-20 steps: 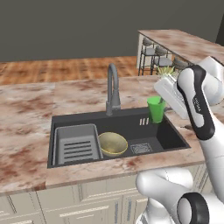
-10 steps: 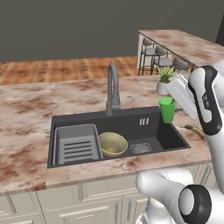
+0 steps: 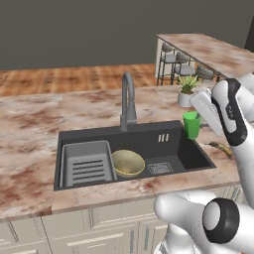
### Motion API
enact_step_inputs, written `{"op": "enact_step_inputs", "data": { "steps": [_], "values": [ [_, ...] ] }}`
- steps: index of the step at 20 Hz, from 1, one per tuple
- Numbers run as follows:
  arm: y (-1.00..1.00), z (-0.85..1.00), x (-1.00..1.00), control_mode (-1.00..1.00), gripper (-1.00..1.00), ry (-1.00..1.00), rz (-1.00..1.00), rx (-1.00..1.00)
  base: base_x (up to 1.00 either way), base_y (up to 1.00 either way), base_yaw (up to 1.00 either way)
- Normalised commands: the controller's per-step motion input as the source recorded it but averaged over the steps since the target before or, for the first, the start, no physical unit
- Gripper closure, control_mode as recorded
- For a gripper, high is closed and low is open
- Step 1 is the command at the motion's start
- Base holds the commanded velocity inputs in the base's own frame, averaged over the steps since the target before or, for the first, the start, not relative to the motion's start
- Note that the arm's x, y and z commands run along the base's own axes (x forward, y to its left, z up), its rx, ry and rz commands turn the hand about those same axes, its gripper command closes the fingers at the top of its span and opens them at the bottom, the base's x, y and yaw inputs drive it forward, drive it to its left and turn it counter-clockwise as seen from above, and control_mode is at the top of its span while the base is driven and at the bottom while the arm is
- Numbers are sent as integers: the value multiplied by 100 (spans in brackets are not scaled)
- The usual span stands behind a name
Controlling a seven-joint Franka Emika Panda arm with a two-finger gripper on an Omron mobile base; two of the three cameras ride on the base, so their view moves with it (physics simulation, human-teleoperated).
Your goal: Remove the squash and banana from the sink. Then move the bowl and cup from the counter to the sink for washing.
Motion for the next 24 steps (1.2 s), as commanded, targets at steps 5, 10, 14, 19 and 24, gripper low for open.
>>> {"op": "enact_step_inputs", "data": {
  "steps": [5,10,14,19,24],
  "values": [
    [-19,-26,39,-100,100,0,-6,2,0,0,0],
    [-14,-26,38,-100,100,0,-3,6,0,0,0],
    [-3,-25,37,-100,100,0,-2,10,0,0,0],
    [-1,-23,40,-100,100,0,-2,10,0,0,0],
    [0,-22,39,-100,100,0,-1,3,0,0,0]
  ]
}}
